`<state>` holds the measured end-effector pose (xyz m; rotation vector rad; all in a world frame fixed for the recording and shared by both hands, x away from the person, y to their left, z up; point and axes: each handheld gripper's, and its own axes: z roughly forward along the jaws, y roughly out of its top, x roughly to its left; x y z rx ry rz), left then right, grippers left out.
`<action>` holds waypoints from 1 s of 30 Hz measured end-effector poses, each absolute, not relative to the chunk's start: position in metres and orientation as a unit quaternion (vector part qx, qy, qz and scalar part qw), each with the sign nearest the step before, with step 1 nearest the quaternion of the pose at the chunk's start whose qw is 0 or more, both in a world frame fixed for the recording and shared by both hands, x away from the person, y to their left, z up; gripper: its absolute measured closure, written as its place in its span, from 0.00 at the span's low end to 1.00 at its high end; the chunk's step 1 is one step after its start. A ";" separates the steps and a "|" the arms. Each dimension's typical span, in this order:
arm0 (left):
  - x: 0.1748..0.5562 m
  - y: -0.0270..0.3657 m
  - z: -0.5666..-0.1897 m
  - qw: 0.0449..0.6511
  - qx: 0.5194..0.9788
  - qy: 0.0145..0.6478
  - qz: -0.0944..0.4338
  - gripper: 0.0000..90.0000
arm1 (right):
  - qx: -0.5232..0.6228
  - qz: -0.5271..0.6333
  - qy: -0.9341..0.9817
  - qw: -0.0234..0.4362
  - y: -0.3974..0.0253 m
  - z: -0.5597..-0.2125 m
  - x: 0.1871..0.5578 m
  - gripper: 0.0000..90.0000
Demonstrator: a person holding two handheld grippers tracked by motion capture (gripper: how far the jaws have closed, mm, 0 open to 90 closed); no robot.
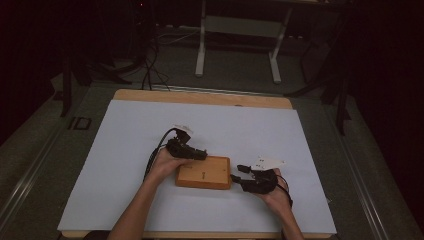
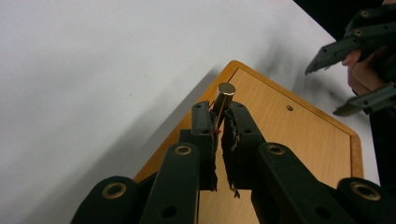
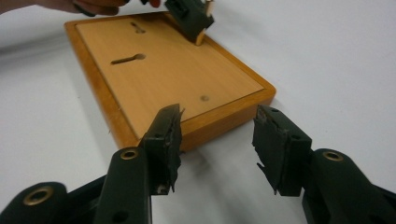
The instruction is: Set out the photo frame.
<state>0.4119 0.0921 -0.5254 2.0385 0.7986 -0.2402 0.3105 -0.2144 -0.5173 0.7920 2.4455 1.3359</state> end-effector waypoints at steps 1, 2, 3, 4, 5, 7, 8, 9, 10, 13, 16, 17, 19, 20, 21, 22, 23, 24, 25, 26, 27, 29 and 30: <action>0.413 0.092 -0.526 0.453 0.825 0.325 -0.099 0.93 | 0.265 0.458 0.840 0.125 -0.214 -0.517 0.310 0.57; 0.413 0.092 -0.526 0.452 0.824 0.327 -0.100 0.94 | 0.260 0.457 0.841 0.125 -0.214 -0.517 0.308 0.57; 0.414 0.092 -0.526 0.453 0.823 0.327 -0.101 0.94 | 0.255 0.459 0.842 0.125 -0.214 -0.517 0.308 0.58; 0.414 0.092 -0.526 0.453 0.823 0.327 -0.103 0.94 | 0.253 0.461 0.841 0.125 -0.214 -0.517 0.307 0.57; 0.415 0.092 -0.527 0.454 0.822 0.327 -0.103 0.94 | 0.252 0.463 0.841 0.123 -0.215 -0.516 0.306 0.57; 0.415 0.092 -0.527 0.455 0.820 0.331 -0.106 0.94 | 0.247 0.466 0.841 0.122 -0.216 -0.516 0.305 0.56; 0.415 0.092 -0.527 0.455 0.820 0.331 -0.106 0.94 | 0.247 0.466 0.841 0.122 -0.216 -0.516 0.305 0.56; 0.416 0.092 -0.527 0.455 0.820 0.331 -0.107 0.94 | 0.244 0.470 0.840 0.119 -0.217 -0.515 0.305 0.55; 0.417 0.092 -0.528 0.455 0.819 0.332 -0.108 0.94 | 0.239 0.473 0.839 0.119 -0.218 -0.514 0.304 0.54; 0.417 0.092 -0.528 0.453 0.820 0.332 -0.109 0.94 | 0.231 0.480 0.839 0.114 -0.220 -0.513 0.303 0.52; 0.419 0.092 -0.528 0.452 0.820 0.333 -0.111 0.95 | 0.221 0.484 0.840 0.109 -0.219 -0.512 0.302 0.50; 0.420 0.092 -0.528 0.453 0.819 0.334 -0.113 0.95 | 0.219 0.483 0.840 0.112 -0.218 -0.512 0.301 0.48; 0.420 0.092 -0.528 0.454 0.817 0.336 -0.116 0.95 | 0.213 0.479 0.844 0.113 -0.216 -0.512 0.301 0.45; 0.421 0.092 -0.529 0.455 0.817 0.335 -0.117 0.95 | 0.213 0.476 0.845 0.116 -0.214 -0.513 0.300 0.44; 0.421 0.092 -0.529 0.455 0.817 0.335 -0.117 0.95 | 0.210 0.473 0.847 0.119 -0.213 -0.513 0.300 0.42; 0.421 0.092 -0.529 0.455 0.817 0.335 -0.117 0.95 | 0.209 0.470 0.849 0.119 -0.212 -0.514 0.300 0.40; 0.421 0.092 -0.529 0.454 0.818 0.334 -0.117 0.95 | 0.210 0.467 0.851 0.120 -0.211 -0.515 0.300 0.39; 0.422 0.092 -0.529 0.454 0.818 0.333 -0.118 0.95 | 0.210 0.463 0.853 0.120 -0.210 -0.516 0.301 0.38; 0.422 0.092 -0.529 0.454 0.818 0.333 -0.118 0.95 | 0.210 0.457 0.855 0.124 -0.208 -0.517 0.301 0.36; 0.422 0.092 -0.529 0.453 0.818 0.333 -0.119 0.95 | 0.210 0.455 0.856 0.126 -0.207 -0.518 0.301 0.34; 0.423 0.092 -0.529 0.453 0.818 0.333 -0.120 0.95 | 0.210 0.454 0.857 0.126 -0.205 -0.519 0.303 0.32; 0.423 0.092 -0.529 0.453 0.818 0.334 -0.121 0.95 | 0.204 0.449 0.860 0.128 -0.200 -0.521 0.304 0.30; 0.423 0.092 -0.529 0.453 0.817 0.335 -0.122 0.95 | 0.200 0.444 0.864 0.131 -0.198 -0.521 0.304 0.30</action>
